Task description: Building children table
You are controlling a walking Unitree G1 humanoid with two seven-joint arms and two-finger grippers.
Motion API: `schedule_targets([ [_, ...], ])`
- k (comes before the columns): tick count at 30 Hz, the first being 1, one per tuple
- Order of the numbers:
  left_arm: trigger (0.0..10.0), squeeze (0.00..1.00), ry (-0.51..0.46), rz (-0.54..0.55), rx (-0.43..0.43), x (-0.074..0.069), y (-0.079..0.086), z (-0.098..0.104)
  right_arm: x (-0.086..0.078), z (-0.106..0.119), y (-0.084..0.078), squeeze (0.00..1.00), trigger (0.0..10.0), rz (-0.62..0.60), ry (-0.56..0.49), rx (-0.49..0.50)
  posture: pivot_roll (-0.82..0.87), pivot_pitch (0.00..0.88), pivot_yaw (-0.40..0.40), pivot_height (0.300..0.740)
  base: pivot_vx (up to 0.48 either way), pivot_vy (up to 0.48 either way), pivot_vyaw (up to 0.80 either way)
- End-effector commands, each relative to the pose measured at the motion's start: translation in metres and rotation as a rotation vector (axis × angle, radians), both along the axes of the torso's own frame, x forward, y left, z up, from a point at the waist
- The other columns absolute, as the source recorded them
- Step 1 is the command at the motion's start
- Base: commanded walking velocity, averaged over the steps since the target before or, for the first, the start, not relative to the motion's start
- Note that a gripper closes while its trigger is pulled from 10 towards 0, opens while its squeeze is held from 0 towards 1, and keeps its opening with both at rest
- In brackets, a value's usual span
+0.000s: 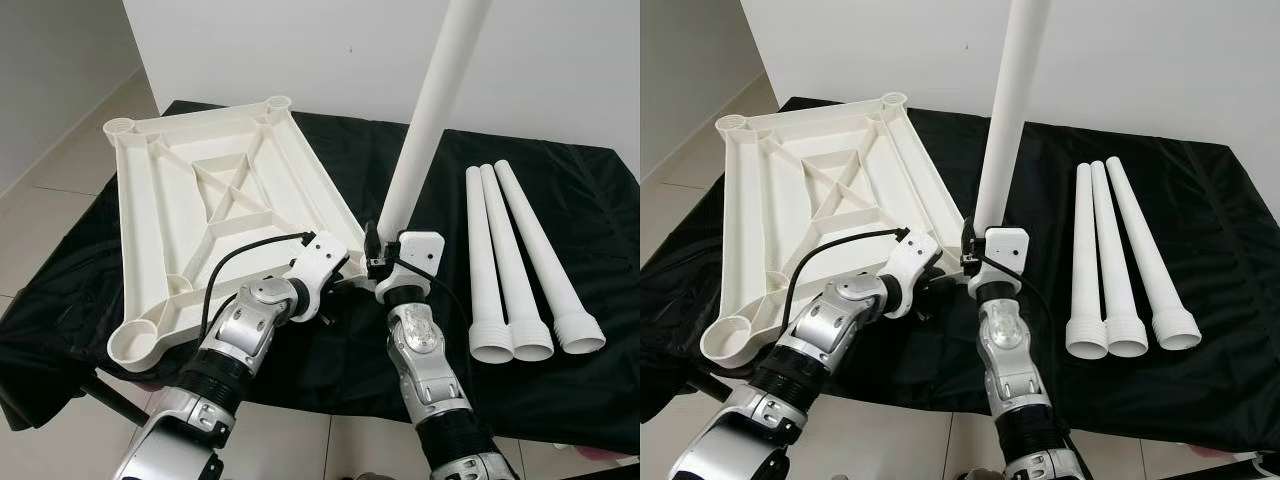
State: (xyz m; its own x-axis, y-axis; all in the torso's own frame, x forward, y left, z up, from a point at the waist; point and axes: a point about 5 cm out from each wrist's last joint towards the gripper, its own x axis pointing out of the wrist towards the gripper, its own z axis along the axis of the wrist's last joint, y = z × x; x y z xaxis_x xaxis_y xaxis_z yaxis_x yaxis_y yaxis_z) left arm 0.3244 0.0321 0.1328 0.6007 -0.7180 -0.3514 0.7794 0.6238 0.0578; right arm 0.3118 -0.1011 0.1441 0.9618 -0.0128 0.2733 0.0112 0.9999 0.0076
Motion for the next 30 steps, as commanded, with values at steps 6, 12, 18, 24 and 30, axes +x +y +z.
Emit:
schedule_targets([
  [6, 10.0, 0.0, -0.037, 0.065, -0.067, 0.003, -0.003, 0.012, 0.0, -0.024, -0.004, 0.0, 10.0, -0.038, 0.123, -0.001, -0.06, 0.05, 0.026, 0.74, 0.0, 0.0, 0.0],
  [12, 10.0, 0.0, -0.04, 0.052, -0.065, 0.002, -0.005, 0.013, 0.001, -0.024, -0.004, 0.0, 10.0, -0.026, 0.12, 0.003, -0.06, 0.047, 0.028, 0.74, 0.0, 0.0, 0.0],
  [18, 10.0, 0.0, -0.044, 0.05, -0.055, 0.003, -0.003, 0.013, 0.0, -0.022, -0.002, 1.0, 10.0, 0.032, 0.113, 0.011, -0.07, 0.041, 0.028, 0.74, 0.0, 0.0, 0.0],
  [24, 10.0, 0.0, -0.049, 0.045, -0.045, 0.004, 0.0, 0.012, -0.001, -0.021, -0.003, 1.0, 10.0, 0.091, 0.1, 0.01, -0.07, 0.031, 0.026, 0.74, 0.0, 0.0, 0.0],
  [30, 10.0, 0.0, -0.056, 0.04, -0.023, 0.004, 0.005, 0.011, -0.001, -0.017, -0.009, 1.0, 10.0, 0.19, 0.066, -0.02, -0.07, 0.022, 0.023, 0.74, 0.0, 0.0, 0.0],
])
